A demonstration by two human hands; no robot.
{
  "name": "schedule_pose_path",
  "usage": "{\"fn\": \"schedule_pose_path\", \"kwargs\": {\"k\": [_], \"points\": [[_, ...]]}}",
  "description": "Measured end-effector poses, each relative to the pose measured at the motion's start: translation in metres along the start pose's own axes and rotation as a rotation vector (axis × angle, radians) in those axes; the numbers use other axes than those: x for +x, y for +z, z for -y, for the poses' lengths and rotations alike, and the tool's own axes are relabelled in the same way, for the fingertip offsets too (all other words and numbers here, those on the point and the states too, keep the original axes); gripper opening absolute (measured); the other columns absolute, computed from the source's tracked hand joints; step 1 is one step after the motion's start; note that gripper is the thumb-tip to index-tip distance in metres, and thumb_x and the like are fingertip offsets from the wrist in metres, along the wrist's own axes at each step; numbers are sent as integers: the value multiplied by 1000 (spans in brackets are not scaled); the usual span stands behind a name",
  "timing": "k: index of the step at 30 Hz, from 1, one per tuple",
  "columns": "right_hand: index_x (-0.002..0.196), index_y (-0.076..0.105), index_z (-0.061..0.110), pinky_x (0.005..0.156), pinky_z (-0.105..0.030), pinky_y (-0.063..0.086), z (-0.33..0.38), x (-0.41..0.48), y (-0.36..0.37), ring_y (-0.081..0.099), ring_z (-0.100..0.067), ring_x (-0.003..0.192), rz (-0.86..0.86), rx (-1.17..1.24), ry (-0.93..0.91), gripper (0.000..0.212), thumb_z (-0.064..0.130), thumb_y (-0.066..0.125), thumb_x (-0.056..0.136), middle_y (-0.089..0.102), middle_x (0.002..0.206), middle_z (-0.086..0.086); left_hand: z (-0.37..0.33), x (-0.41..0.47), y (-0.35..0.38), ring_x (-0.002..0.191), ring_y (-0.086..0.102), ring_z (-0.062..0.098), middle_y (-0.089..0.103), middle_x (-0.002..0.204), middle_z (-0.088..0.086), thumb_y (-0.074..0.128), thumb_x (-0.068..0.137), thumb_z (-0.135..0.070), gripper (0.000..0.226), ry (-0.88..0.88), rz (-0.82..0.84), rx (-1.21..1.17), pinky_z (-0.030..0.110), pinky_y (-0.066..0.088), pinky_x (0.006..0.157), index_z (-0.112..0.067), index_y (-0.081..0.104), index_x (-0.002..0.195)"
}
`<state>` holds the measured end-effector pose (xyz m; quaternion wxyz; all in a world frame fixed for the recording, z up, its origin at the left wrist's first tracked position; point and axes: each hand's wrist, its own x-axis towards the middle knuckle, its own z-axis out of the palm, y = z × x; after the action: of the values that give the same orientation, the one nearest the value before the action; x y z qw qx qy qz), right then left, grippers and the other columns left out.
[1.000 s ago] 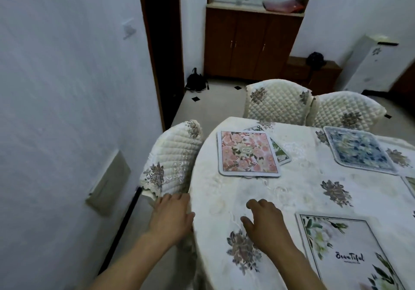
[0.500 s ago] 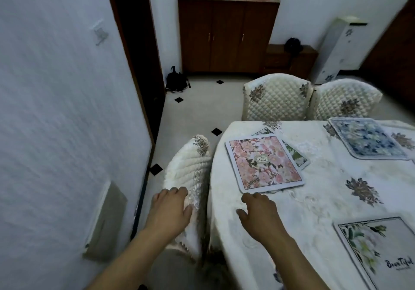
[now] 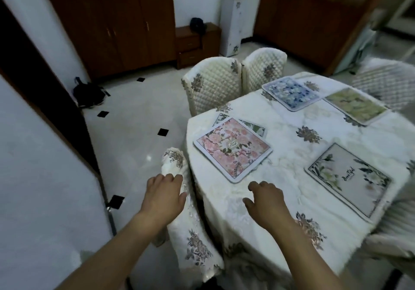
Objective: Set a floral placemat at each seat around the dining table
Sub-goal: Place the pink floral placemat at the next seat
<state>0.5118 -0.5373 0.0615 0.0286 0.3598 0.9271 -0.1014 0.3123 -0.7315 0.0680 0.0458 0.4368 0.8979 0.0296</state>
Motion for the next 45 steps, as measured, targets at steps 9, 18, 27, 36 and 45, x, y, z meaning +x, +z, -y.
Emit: {"fn": "schedule_pose_path", "kwargs": {"k": [9, 18, 27, 36, 45], "points": [[109, 54, 19, 87, -40, 37, 2, 39, 16, 53, -30, 100, 3, -19, 101, 29, 40, 51, 90, 60, 101, -5, 3, 78, 5, 111, 52, 27, 61, 118, 2, 46, 89, -44, 40, 143, 88, 125, 40, 35, 97, -23, 51, 121], [115, 51, 15, 95, -43, 31, 30, 67, 35, 47, -32, 106, 77, -132, 280, 30, 29, 53, 89, 55, 112, -10, 20, 154, 21, 108, 55, 26, 63, 114, 1, 50, 87, -46, 36, 374, 173, 179, 41, 39, 92, -23, 52, 115], [109, 52, 15, 84, -41, 35, 95, 80, 39, 50, -32, 99, 18, -132, 696, 28, 28, 55, 85, 55, 107, -10, 47, 229, 23, 110, 53, 30, 60, 116, 6, 53, 85, -46, 41, 709, 161, 210, 41, 39, 90, -21, 51, 118], [100, 58, 11, 84, -43, 42, 110, 85, 45, 55, -35, 93, -39, -104, 811, 29, 25, 61, 75, 60, 98, -13, 18, 262, 29, 112, 51, 31, 58, 119, 8, 52, 87, -51, 49, 867, 107, 228, 43, 38, 94, -18, 49, 124], [82, 61, 11, 63, -42, 47, 83, 111, 69, 56, -34, 68, -73, -86, 732, 32, 24, 74, 56, 59, 74, -11, 13, 292, 52, 107, 53, 31, 61, 113, 8, 55, 85, -46, 44, 780, 111, 231, 42, 38, 91, -17, 55, 118]]}}
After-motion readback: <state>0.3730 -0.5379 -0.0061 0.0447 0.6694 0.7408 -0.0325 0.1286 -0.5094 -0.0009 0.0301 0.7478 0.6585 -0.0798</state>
